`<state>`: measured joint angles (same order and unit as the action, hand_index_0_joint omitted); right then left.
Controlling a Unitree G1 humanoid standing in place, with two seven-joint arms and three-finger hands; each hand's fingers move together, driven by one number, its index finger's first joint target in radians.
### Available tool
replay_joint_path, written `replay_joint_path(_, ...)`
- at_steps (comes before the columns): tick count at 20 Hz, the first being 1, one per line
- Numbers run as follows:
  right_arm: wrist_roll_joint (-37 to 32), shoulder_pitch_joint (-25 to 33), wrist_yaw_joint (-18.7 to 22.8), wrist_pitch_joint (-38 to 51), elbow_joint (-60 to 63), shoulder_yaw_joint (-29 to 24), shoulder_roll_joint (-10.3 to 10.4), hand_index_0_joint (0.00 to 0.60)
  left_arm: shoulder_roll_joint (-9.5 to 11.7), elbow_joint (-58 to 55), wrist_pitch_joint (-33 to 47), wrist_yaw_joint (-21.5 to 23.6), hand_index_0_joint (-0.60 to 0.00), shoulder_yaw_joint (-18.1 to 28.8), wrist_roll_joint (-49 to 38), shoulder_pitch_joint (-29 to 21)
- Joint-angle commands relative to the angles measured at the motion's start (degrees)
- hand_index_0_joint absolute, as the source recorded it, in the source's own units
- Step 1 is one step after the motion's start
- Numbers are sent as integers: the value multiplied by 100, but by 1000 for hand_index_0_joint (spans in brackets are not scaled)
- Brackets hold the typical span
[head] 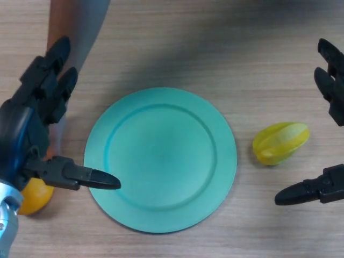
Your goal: Pick up the yellow starfruit and place it on the plate
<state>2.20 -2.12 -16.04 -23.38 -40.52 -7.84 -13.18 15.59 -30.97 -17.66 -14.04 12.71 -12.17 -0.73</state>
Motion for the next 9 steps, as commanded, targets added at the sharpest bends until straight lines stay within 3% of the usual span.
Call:
replay_joint_path(1,-158,101,93,821,-307,-121,-162,0,276,-265,1031,46,0,444,-19,-161)
replay_joint_path(9,-143,134,120,819,-289,-162,-174,0,303,-168,1073,90,0,380,-7,-257)
